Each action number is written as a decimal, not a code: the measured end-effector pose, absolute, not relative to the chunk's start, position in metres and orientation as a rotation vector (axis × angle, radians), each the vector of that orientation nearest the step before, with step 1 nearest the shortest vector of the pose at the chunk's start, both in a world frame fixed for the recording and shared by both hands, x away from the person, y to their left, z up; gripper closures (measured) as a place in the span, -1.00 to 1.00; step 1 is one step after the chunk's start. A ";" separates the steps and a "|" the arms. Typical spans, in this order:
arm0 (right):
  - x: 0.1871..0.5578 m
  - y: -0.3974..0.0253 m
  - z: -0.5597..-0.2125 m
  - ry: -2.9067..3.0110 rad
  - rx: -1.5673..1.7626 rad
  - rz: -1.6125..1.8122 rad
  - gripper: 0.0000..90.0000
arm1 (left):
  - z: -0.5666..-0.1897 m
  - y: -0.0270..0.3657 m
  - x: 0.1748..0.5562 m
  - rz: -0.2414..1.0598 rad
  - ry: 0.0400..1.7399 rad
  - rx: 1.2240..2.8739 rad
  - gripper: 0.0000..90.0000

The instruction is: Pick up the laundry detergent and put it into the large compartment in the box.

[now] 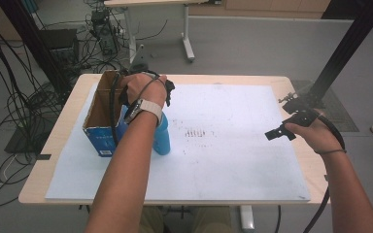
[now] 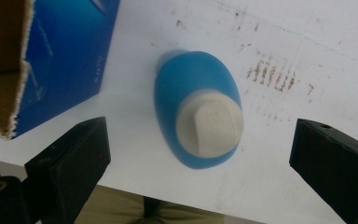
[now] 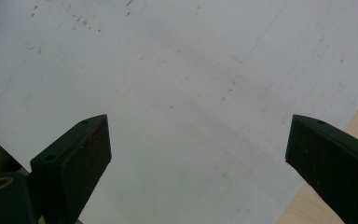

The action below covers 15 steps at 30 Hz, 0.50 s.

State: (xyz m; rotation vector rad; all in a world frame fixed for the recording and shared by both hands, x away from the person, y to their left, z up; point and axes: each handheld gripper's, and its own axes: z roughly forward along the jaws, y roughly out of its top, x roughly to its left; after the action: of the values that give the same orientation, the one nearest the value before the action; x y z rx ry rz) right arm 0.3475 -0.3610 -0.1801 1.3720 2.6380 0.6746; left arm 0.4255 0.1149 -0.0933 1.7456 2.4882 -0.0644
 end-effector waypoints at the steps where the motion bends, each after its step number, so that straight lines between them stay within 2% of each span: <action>1: 0.348 -0.361 -0.181 2.638 1.373 0.675 -0.86 | -0.094 0.114 0.425 -0.054 2.487 1.748 -0.87; 15: 0.350 -0.365 -0.187 2.657 1.332 0.716 -0.86 | -0.116 0.101 0.425 0.018 2.503 1.779 -0.88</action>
State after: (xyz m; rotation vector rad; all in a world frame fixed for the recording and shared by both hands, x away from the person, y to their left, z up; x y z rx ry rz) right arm 0.3496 -0.3650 -0.1868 1.3322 2.6573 0.7158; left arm 0.4253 0.1013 -0.1161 1.7789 2.5026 0.0183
